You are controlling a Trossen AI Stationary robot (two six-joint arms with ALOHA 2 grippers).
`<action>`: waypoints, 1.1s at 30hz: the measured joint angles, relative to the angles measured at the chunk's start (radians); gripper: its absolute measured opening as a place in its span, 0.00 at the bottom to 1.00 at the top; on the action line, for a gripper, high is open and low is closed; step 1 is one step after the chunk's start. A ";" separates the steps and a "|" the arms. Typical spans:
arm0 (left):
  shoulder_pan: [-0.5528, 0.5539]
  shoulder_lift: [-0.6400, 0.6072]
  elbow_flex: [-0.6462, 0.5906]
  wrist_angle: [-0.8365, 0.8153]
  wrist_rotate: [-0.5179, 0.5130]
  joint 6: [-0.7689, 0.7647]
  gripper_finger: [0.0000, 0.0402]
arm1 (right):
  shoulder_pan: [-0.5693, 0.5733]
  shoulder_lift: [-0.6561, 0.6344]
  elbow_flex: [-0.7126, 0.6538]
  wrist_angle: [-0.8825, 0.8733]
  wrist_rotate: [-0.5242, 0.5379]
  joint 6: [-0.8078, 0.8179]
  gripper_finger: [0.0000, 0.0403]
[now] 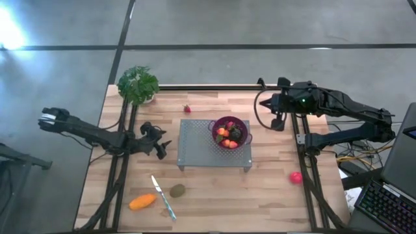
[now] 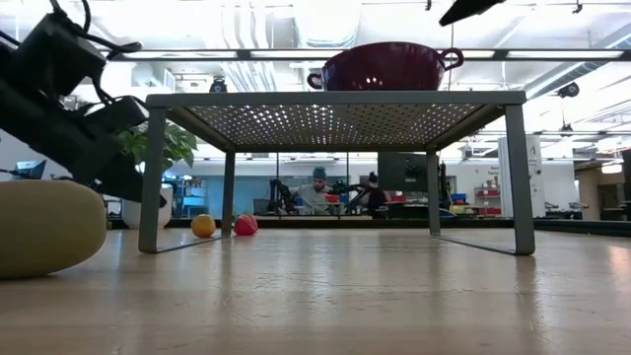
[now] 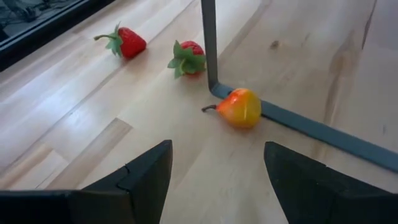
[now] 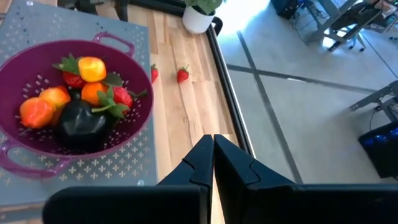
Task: Pick & Place Fruit
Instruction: Put the pear in the purple strainer bowl on the shelf
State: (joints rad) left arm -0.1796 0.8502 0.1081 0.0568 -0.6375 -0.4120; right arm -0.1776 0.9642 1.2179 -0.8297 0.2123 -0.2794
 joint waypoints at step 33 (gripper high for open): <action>0.077 0.406 0.004 0.512 0.059 0.183 0.73 | 0.000 0.000 -0.001 0.022 0.000 -0.008 0.02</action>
State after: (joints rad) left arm -0.1024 1.2559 0.1118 0.5691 -0.5782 -0.2292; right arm -0.1772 0.9642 1.2171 -0.8082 0.2123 -0.2871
